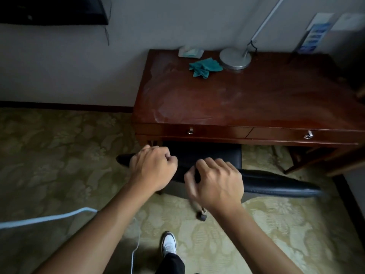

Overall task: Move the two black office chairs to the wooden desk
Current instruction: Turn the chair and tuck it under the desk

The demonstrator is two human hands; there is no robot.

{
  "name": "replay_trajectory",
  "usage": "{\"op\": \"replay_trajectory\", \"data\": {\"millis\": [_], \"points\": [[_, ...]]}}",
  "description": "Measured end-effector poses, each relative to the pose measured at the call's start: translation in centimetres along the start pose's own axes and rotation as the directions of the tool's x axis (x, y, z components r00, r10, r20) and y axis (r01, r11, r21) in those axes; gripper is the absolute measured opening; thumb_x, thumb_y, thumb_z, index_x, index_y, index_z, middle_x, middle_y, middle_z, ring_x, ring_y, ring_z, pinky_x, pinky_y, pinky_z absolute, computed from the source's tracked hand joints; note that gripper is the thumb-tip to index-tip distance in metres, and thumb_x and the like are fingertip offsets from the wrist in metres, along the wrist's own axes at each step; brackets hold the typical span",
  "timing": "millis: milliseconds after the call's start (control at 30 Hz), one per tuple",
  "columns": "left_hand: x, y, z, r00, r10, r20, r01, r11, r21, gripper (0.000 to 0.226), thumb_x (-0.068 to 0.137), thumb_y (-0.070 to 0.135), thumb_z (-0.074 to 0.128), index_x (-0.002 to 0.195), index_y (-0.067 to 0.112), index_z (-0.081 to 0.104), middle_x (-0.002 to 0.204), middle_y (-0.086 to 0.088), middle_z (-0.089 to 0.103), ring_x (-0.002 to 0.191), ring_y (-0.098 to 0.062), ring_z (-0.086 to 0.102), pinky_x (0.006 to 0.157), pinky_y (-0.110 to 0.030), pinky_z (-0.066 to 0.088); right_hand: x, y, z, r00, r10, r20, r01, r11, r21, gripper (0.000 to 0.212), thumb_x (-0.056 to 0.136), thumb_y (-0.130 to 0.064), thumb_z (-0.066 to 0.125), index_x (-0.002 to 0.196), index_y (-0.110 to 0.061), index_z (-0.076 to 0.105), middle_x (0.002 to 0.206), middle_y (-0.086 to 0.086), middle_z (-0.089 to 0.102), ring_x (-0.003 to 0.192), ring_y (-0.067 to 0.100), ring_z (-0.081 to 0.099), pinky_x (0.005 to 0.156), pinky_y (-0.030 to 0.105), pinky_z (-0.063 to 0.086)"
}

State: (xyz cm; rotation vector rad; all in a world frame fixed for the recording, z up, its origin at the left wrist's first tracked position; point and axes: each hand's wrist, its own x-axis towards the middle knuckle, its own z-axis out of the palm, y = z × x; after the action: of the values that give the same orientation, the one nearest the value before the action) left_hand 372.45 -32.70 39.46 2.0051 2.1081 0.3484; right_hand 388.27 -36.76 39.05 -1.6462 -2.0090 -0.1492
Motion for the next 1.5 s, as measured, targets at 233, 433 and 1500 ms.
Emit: {"op": "replay_trajectory", "data": {"millis": [233, 433, 1500], "points": [[9.5, -0.2, 0.3, 0.903, 0.252, 0.348, -0.252, 0.967, -0.045, 0.046, 0.079, 0.069, 0.027, 0.071, 0.035, 0.056, 0.081, 0.013, 0.048, 0.094, -0.021, 0.054, 0.072, -0.035, 0.034, 6.4, 3.4, 1.7, 0.998, 0.048, 0.026, -0.046, 0.996, -0.07, 0.027, 0.08, -0.032, 0.055, 0.057, -0.017, 0.051, 0.055, 0.0, 0.052, 0.05, 0.023, 0.047, 0.05, 0.029, 0.024], [13.7, -3.5, 0.3, 0.907, 0.244, 0.343, -0.247, 0.968, -0.037, 0.056, 0.081, 0.074, 0.018, 0.083, 0.036, 0.059, 0.092, 0.011, 0.054, 0.103, -0.024, 0.053, 0.077, -0.038, 0.035, 9.2, 5.0, 2.6, 0.992, 0.104, 0.071, -0.092, 0.984, -0.152, 0.031, 0.082, -0.037, 0.049, 0.061, -0.016, 0.057, 0.059, -0.001, 0.054, 0.055, 0.021, 0.049, 0.051, 0.027, 0.019], [-9.9, 4.6, 1.3, 0.989, -0.065, -0.134, 0.073, 0.996, 0.051, 0.032, 0.092, 0.032, 0.04, 0.066, 0.019, 0.053, 0.081, -0.004, 0.064, 0.07, -0.031, 0.06, 0.061, -0.035, 0.042, -2.2, 13.1, -7.4, 0.932, -0.193, 0.307, 0.221, 0.973, -0.06, 0.04, 0.089, -0.039, 0.035, 0.072, -0.018, 0.064, 0.076, 0.001, 0.066, 0.076, 0.027, 0.06, 0.057, 0.03, 0.028]]}}
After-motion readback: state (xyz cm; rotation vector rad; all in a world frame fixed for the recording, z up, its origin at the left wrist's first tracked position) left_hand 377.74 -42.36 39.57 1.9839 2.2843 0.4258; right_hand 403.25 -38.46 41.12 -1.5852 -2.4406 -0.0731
